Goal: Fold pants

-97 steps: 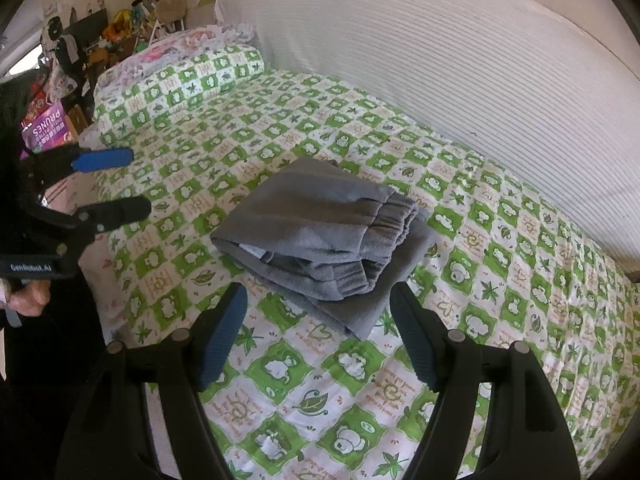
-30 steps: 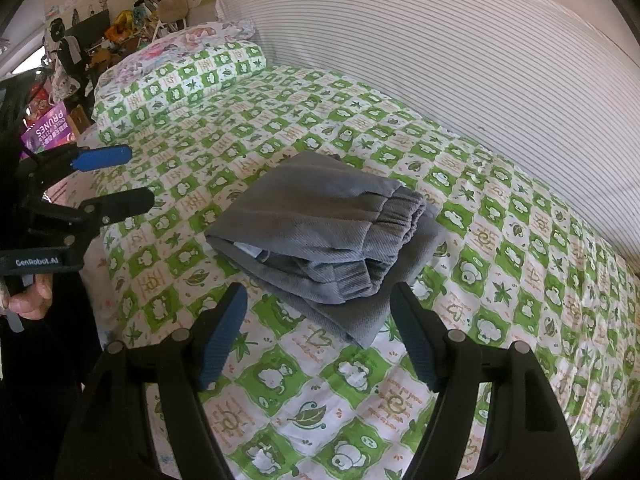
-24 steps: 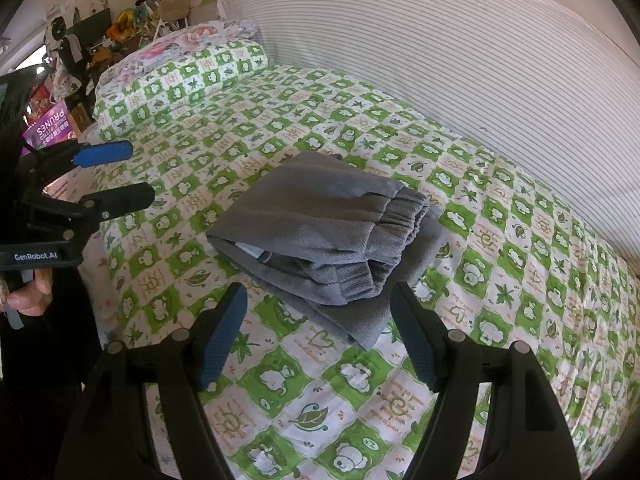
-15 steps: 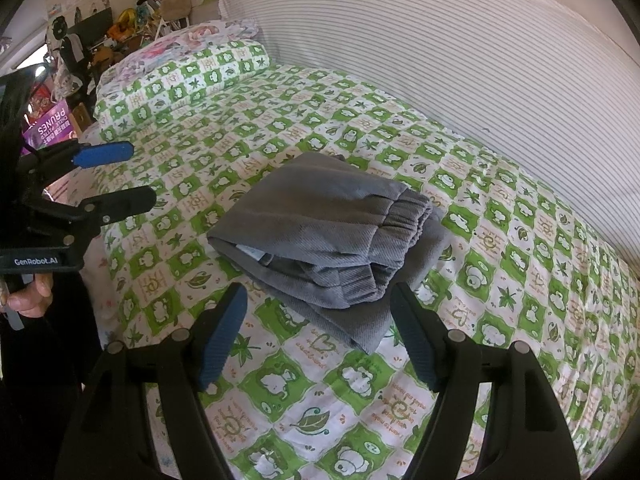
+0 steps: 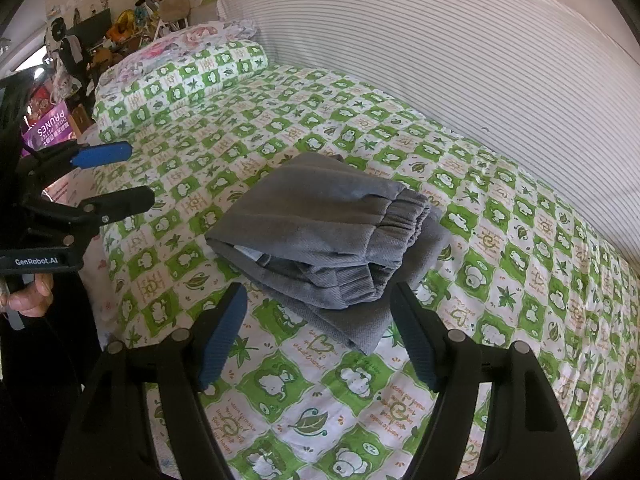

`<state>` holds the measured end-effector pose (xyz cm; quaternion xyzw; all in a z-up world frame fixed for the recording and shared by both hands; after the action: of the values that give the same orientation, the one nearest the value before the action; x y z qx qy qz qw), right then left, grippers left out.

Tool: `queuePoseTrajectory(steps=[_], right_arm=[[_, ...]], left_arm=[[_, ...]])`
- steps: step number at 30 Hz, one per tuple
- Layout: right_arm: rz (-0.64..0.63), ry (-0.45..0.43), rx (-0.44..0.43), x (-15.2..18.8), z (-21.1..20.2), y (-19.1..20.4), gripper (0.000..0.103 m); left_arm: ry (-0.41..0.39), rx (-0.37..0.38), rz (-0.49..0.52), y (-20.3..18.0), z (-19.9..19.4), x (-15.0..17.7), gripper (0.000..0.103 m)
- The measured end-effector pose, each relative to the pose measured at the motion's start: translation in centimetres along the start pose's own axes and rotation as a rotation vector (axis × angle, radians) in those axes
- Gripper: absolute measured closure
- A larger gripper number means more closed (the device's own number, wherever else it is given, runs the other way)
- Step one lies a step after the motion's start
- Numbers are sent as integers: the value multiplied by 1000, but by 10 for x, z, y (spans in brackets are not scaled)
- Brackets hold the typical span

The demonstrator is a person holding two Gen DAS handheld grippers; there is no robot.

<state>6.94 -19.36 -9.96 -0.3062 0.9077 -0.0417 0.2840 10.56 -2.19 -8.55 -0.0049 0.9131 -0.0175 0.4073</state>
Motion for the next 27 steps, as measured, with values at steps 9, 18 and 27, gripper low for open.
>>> queuePoseTrajectory(steps=[9, 18, 27], right_arm=[[-1, 0, -1, 0, 1, 0, 29], [1, 3, -1, 2, 2, -2, 29], [1, 3, -2, 2, 2, -3, 29]], left_arm=[[-3, -21, -19, 7, 4, 0, 18], [-61, -26, -20, 7, -2, -5, 18], [-76, -27, 0, 4, -3, -7, 18]])
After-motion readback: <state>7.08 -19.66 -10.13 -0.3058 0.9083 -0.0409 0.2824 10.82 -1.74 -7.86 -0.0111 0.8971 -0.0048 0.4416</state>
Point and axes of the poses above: each gripper's, at about its wrist camera, not at the fingertips, and z roughly the way its jaws point, y to its left, x to its underside, the point moved 6 cm from there along z, roughly the way its jaws point, and after that the axes turned 13 degrees about -z, right-handed, at the moved point
